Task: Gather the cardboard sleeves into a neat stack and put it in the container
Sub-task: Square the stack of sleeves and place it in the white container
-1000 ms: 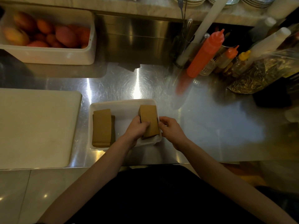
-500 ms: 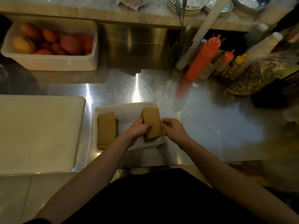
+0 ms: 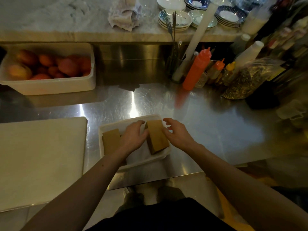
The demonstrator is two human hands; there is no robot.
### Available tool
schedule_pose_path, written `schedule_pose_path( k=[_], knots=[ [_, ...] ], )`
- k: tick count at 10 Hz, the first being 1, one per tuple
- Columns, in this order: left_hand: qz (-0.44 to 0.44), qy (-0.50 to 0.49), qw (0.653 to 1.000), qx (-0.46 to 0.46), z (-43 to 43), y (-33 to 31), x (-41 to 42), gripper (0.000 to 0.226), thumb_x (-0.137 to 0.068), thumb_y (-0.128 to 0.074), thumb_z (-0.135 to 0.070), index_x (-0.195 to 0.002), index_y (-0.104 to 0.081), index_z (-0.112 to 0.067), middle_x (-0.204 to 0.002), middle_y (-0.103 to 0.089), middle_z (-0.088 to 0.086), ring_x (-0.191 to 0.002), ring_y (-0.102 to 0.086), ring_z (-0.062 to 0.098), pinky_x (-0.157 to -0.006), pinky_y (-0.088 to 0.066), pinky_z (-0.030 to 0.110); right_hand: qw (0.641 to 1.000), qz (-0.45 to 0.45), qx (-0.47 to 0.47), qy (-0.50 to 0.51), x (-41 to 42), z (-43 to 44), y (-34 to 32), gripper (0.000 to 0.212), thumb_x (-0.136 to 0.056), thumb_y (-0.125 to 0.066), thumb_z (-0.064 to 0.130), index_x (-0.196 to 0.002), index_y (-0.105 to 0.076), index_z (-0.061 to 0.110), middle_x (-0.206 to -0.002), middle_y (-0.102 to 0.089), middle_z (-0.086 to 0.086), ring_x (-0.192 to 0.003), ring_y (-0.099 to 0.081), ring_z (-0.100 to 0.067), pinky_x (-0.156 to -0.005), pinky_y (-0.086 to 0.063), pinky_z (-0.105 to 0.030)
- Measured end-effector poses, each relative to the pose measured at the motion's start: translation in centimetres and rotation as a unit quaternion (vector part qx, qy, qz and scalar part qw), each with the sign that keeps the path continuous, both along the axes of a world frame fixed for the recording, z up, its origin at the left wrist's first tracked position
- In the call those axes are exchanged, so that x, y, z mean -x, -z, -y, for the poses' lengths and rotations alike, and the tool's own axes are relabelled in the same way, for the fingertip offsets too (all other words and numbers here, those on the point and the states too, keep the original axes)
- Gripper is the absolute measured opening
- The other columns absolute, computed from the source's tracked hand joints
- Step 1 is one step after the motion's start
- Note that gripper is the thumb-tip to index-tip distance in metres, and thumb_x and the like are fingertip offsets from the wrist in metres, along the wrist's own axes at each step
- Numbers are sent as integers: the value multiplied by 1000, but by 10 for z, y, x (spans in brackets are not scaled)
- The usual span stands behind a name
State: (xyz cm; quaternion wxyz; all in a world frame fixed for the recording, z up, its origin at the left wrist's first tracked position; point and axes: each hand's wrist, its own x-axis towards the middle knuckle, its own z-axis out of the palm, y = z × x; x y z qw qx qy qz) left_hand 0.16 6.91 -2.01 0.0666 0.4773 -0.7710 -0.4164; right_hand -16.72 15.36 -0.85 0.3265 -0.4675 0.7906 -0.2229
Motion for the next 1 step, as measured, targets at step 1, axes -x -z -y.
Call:
schedule_pose_path(
  k=[1],
  knots=[
    [-26, -6, 998, 55, 2, -4, 2, 50, -99, -51, -40, -143, -47, -16, -146, -52, 10, -129, -51, 26, -105, -40, 41, 999, -29, 23, -18, 3, 3, -7, 49, -97, -48, 41, -142, -41, 23, -138, -51, -6, -120, -54, -20, -95, -44, -28]
  ],
)
